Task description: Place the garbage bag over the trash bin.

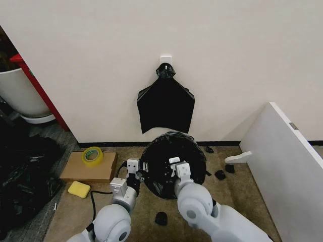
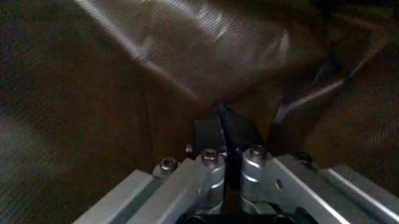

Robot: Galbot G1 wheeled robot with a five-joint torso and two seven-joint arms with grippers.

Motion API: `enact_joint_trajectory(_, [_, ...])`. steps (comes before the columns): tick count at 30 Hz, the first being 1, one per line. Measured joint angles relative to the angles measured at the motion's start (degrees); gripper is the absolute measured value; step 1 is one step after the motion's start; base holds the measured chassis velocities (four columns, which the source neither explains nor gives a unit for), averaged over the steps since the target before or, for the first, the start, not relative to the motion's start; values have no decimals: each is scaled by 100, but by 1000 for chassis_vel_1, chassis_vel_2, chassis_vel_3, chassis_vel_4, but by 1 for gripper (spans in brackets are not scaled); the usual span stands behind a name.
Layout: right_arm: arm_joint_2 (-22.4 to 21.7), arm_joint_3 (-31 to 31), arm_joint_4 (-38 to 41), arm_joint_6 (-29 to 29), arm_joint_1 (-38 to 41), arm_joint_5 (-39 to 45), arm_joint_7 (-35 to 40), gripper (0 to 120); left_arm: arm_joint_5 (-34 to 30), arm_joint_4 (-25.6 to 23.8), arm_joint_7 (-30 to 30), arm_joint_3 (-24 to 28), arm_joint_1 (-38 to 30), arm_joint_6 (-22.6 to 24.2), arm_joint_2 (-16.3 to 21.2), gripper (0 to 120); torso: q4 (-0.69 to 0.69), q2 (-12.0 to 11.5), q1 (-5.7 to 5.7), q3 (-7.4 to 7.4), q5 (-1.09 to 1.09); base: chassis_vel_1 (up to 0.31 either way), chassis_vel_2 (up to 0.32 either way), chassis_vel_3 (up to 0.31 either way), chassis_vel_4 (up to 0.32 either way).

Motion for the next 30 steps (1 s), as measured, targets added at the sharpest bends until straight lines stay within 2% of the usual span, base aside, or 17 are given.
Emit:
enact_joint_trajectory(6, [86,-155,-467,-2,279,-249,-76,0,-16,-141,0,-13,25,-4,24,0,0,0,0,0,0,0,0,0,0])
enact_joint_trajectory(11, [128,-168,-772,180,330,-1033,-500,0,-74,-266,-3,-15,32,-4,40,0,0,0,0,0,1,0,0,0,0])
enact_joint_trajectory(12, [59,-128,-829,692,262,-1692,-976,0,-86,-246,-4,-19,22,-4,44,0,0,0,0,0,1,0,0,0,0])
enact_joint_trajectory(15, [-98,-61,-694,1020,70,-2077,-1309,0,-108,-129,-4,-19,-42,-5,45,0,-2,0,0,1,1,0,0,0,0])
enact_joint_trajectory(18, [-208,10,-383,976,-87,-1859,-1276,0,-118,-48,-4,-23,-93,-20,51,0,-3,0,0,0,1,0,0,0,0])
enact_joint_trajectory(24, [-256,233,499,110,-254,306,-333,0,-127,48,1,-1,-171,-41,57,0,0,0,0,0,0,0,0,0,0])
enact_joint_trajectory(27, [-263,153,563,20,-233,639,-142,0,-127,43,2,12,-177,-41,53,0,0,0,-1,0,1,0,0,0,0])
enact_joint_trajectory(30, [-268,-46,300,7,-184,422,-141,0,-127,-27,2,11,-143,-36,54,0,0,0,0,0,1,0,0,0,0])
